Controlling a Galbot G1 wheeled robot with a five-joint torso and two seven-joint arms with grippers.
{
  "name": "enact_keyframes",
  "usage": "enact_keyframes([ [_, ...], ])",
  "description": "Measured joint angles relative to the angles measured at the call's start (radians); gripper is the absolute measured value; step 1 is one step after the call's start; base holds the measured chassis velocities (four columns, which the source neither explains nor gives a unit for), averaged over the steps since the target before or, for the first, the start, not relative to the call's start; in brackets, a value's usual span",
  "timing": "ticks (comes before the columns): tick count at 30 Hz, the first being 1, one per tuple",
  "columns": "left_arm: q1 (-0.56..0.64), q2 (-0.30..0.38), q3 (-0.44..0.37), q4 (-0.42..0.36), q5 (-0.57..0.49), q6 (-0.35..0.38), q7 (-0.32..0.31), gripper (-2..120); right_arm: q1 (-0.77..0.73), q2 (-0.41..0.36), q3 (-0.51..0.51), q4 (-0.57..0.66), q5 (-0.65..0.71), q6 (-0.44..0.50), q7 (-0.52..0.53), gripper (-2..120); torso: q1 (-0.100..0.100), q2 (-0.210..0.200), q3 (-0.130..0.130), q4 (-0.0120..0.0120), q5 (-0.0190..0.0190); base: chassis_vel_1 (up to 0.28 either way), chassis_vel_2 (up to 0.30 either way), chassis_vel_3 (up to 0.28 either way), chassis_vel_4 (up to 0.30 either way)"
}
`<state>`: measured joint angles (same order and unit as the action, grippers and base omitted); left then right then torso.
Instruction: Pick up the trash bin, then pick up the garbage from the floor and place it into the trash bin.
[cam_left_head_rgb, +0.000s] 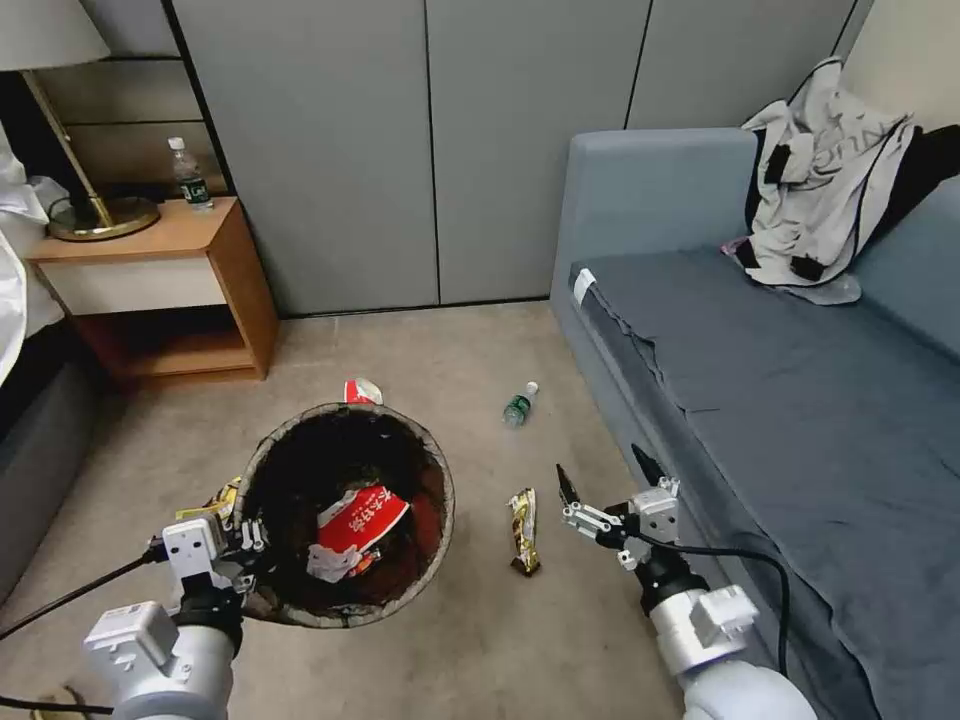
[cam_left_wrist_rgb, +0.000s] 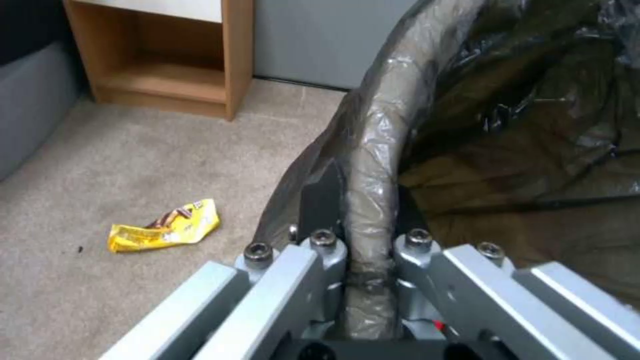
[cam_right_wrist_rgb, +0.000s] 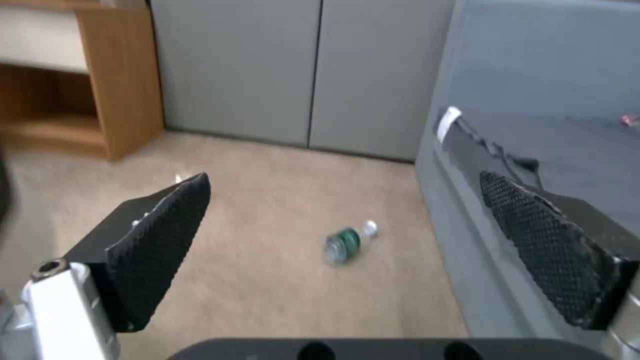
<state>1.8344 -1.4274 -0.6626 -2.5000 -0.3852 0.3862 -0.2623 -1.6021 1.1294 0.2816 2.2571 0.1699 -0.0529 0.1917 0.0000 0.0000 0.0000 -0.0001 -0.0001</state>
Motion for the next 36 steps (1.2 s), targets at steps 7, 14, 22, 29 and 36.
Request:
enact_keyframes([
  [7, 0.001, 0.001, -0.002, 0.0, 0.0, 0.0, -0.001, 3, 0.135, -0.059, -0.04, -0.139, 0.051, -0.082, 0.016, 100, 0.0, 0.0, 0.0, 0.0001, 0.0004, 0.0, 0.0, 0.0, 0.0],
  [14, 0.005, -0.001, -0.008, 0.0, -0.001, 0.0, -0.002, 3, 0.271, -0.094, -0.098, -0.271, 0.228, -0.18, 0.01, 100, 0.0, 0.0, 0.0, 0.0002, 0.0001, 0.0, 0.0, 0.0, 0.0],
  [22, 0.005, 0.001, -0.008, 0.0, -0.001, 0.001, -0.003, 3, 0.358, -0.098, -0.148, -0.375, 0.339, -0.226, 0.004, 100, 0.0, 0.0, 0.0, 0.0001, 0.0001, 0.0, 0.0, 0.0, 0.0],
  [29, 0.008, 0.005, -0.012, 0.0, -0.002, 0.001, -0.003, 3, 0.438, -0.055, -0.209, -0.507, 0.415, -0.244, 0.036, 100, 0.0, 0.0, 0.0, 0.0001, 0.0001, 0.0, 0.0, 0.0, 0.0],
  [36, 0.006, 0.005, -0.011, 0.0, -0.003, 0.001, -0.003, 3, 0.497, -0.014, -0.255, -0.59, 0.443, -0.259, 0.06, 100, 0.0, 0.0, 0.0, 0.0001, 0.0, 0.0, 0.0, 0.0, 0.0],
])
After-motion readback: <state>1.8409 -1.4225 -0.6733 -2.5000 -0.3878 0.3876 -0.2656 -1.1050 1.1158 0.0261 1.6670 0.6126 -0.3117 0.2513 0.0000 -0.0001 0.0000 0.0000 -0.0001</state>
